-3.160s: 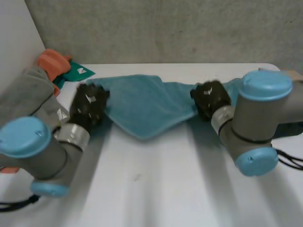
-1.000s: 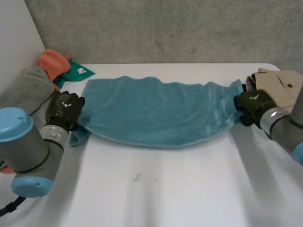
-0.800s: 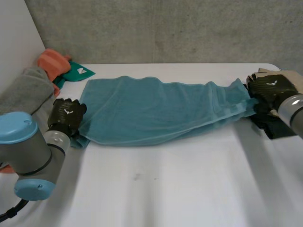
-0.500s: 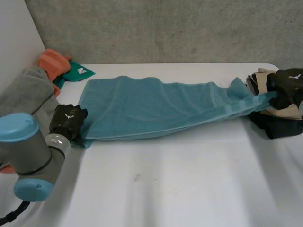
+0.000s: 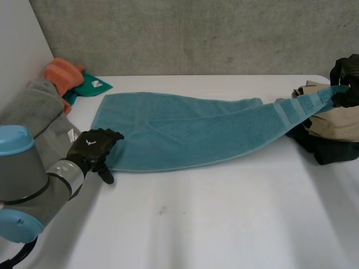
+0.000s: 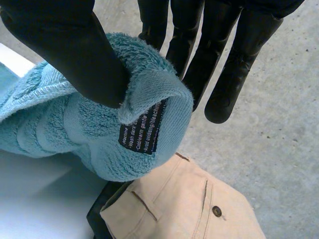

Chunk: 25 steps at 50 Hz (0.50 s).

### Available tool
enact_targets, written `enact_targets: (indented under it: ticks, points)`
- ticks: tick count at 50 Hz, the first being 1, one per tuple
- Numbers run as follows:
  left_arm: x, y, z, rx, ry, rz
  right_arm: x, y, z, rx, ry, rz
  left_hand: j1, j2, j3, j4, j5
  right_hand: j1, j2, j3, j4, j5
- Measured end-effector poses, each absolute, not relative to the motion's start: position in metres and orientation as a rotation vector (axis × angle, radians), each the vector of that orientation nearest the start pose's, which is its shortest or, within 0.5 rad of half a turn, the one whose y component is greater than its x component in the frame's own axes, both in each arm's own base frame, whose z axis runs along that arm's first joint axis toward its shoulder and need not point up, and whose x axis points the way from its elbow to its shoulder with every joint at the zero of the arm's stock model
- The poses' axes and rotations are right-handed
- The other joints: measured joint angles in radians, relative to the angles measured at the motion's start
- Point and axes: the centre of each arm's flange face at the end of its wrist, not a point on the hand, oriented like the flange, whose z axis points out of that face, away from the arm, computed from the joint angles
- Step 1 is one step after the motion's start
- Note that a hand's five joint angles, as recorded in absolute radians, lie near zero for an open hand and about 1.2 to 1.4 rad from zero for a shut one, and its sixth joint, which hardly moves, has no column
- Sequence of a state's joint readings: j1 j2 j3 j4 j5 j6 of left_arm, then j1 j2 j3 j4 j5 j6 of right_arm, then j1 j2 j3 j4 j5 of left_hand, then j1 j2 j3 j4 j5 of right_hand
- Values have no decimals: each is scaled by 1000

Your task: Fold the laundry.

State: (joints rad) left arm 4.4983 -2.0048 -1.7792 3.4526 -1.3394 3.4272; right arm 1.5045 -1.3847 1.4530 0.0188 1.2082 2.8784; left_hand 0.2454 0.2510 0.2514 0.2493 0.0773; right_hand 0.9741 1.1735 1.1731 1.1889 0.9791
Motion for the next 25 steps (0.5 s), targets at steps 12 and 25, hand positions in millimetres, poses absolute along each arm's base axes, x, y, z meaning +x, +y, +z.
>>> enact_targets:
  ticks: [12,25]
  points:
    - [-209,-313,118,962,2236,-1835,141,-347,283,-594,2200,-2098,10,23,16,22,21,0,0,0,0,0]
    - [-204,-330,107,983,2144,-1780,142,-346,281,-598,2204,-2088,185,176,174,179,177,0,0,0,0,0]
